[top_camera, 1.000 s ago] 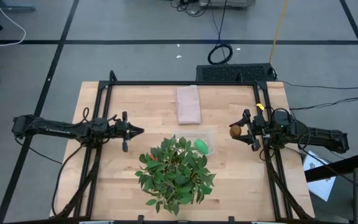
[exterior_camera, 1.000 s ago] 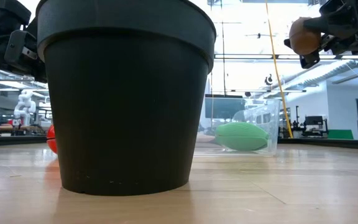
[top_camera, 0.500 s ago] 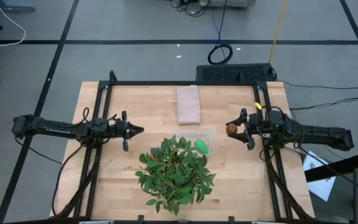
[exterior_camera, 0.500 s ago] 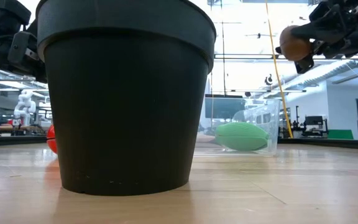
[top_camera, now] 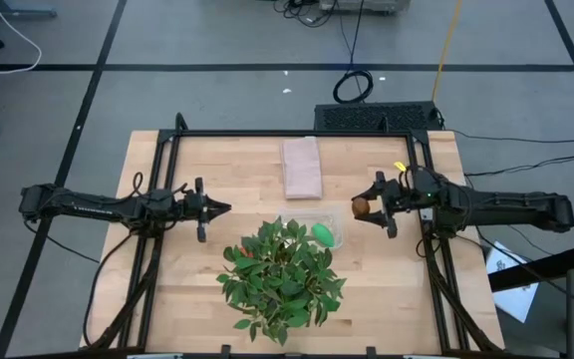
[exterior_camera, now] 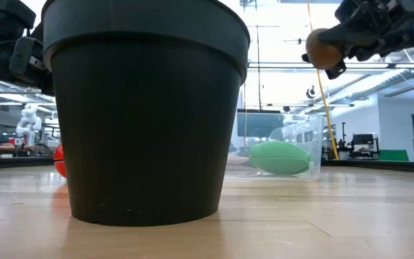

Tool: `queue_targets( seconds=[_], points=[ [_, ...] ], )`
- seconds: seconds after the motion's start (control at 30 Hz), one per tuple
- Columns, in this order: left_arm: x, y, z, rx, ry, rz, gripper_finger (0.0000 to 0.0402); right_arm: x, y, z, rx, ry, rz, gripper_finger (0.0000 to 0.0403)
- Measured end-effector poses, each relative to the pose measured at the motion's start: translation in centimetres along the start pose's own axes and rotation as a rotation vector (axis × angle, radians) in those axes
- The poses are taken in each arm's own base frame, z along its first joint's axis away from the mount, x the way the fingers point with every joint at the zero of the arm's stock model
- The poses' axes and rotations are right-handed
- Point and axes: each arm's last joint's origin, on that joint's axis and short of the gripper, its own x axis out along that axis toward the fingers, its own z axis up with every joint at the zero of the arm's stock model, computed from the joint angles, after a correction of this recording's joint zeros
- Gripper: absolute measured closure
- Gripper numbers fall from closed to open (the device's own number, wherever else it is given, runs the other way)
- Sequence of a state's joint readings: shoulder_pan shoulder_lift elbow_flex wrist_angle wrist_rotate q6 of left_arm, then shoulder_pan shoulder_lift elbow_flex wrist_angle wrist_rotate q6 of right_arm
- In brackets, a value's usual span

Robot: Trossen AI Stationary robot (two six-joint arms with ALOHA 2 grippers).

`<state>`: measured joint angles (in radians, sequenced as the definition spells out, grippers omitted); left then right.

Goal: Pick and placing Produce into tupperware
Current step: Put the kiwi into the transparent bin

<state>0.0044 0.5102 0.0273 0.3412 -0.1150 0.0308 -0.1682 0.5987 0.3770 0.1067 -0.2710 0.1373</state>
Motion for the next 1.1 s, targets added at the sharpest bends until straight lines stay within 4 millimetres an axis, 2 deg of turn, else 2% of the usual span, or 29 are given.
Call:
queue_targets(
  seconds=[0.2,0.6,0.8,1.1],
  points=[
    [0.0,0.0,0.0,0.008,0.0,0.0,0.0371,1.7,-0.9,1.6,0.005,0.058,-0.047,0.0168],
    [0.0,0.0,-0.1,0.009,0.006,-0.001,0.0371,6.2,-2.2,3.6,0.005,0.184,0.026,0.0167],
    [0.0,0.0,-0.1,0.009,0.006,-0.001,0.0371,8.7,-3.0,3.9,0.0,0.246,0.029,0.0168],
    [0.0,0.0,-0.1,0.016,0.012,-0.001,0.0371,12.5,-3.8,2.9,-0.019,0.365,0.071,0.0168]
  ],
)
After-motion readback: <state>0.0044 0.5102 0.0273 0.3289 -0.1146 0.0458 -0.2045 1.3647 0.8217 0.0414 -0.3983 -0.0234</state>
